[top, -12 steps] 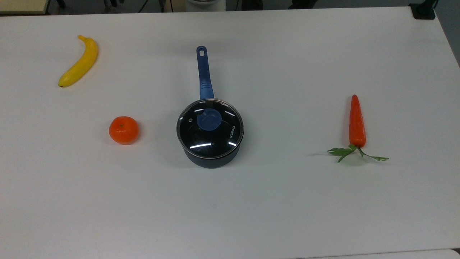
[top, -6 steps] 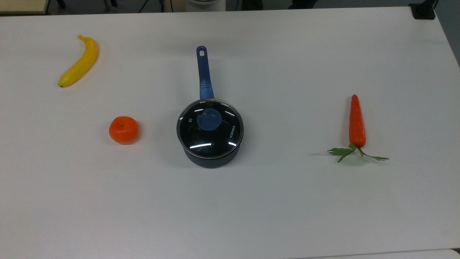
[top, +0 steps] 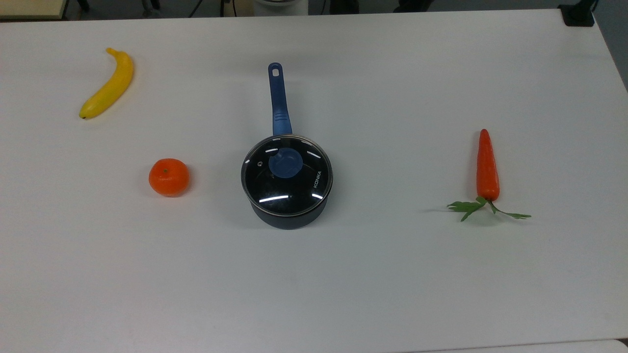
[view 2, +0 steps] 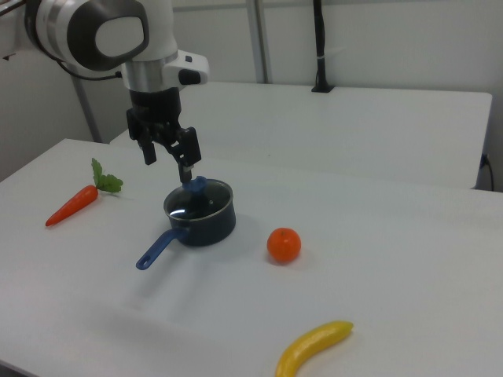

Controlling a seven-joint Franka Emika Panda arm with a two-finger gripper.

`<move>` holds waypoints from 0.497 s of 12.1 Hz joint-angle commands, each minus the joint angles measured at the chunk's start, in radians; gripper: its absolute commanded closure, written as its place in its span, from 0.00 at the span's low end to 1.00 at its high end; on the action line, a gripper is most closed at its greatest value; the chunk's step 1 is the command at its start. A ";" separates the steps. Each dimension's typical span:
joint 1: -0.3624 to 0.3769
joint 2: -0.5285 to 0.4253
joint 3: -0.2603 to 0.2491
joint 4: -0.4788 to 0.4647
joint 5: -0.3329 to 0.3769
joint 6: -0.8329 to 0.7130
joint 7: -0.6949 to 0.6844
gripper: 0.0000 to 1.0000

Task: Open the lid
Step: 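Lower the gripper onto the blue knob of the glass lid and grasp it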

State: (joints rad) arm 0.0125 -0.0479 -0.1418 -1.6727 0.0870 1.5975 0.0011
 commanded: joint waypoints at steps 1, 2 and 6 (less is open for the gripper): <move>0.006 0.069 0.002 0.036 0.065 0.132 0.000 0.00; 0.006 0.085 0.002 0.036 0.095 0.186 0.026 0.00; 0.049 0.228 0.019 0.078 0.155 0.382 0.060 0.00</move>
State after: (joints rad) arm 0.0185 0.0785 -0.1290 -1.6581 0.1971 1.8638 0.0275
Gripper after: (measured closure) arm 0.000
